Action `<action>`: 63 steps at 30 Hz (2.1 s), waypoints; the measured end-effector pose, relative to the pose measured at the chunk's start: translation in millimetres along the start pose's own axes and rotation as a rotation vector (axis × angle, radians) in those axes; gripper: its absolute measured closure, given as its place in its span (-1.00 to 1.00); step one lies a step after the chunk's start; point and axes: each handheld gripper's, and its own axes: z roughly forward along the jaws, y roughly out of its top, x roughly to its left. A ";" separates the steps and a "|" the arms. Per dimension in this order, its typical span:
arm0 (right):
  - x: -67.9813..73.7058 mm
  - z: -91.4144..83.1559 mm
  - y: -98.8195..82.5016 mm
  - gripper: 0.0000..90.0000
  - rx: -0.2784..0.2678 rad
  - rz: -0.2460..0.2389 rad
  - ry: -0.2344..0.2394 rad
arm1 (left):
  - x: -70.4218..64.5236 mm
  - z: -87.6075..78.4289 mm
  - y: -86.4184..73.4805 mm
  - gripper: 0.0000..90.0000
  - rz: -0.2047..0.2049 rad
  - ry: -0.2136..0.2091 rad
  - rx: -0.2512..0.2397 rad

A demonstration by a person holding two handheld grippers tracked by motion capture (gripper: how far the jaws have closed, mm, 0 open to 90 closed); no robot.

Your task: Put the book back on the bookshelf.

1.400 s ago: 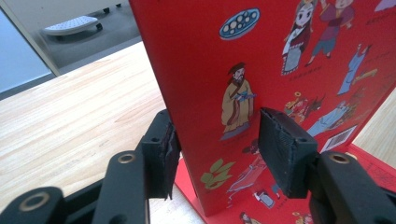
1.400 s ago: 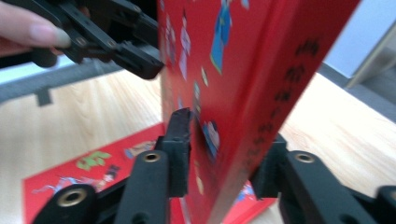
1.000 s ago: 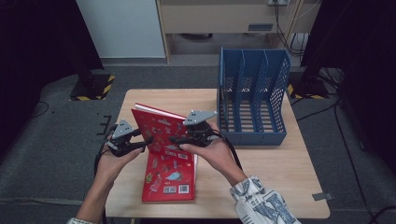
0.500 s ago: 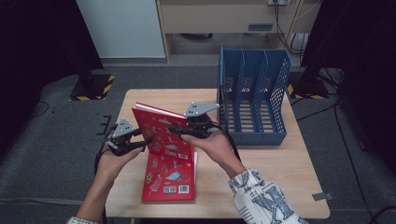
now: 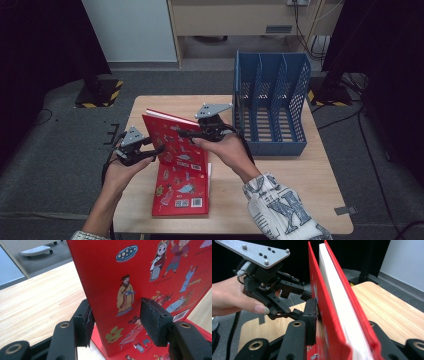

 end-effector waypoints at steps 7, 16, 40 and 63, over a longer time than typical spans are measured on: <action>1.6 6.9 1.8 0.55 0.002 -0.007 0.006 | 1.0 -0.1 -0.4 0.00 -0.005 -0.007 -0.002; 0.5 7.9 0.8 0.64 -0.006 -0.016 0.015 | 0.5 0.6 -0.2 -0.02 -0.002 -0.005 -0.002; 2.7 3.7 2.5 0.75 -0.025 -0.022 -0.051 | 4.9 12.8 -41.4 -0.64 -0.110 0.001 0.025; -15.6 -2.3 7.0 0.76 -0.060 0.048 -0.174 | 32.0 27.8 -101.9 -0.90 -0.225 0.077 0.182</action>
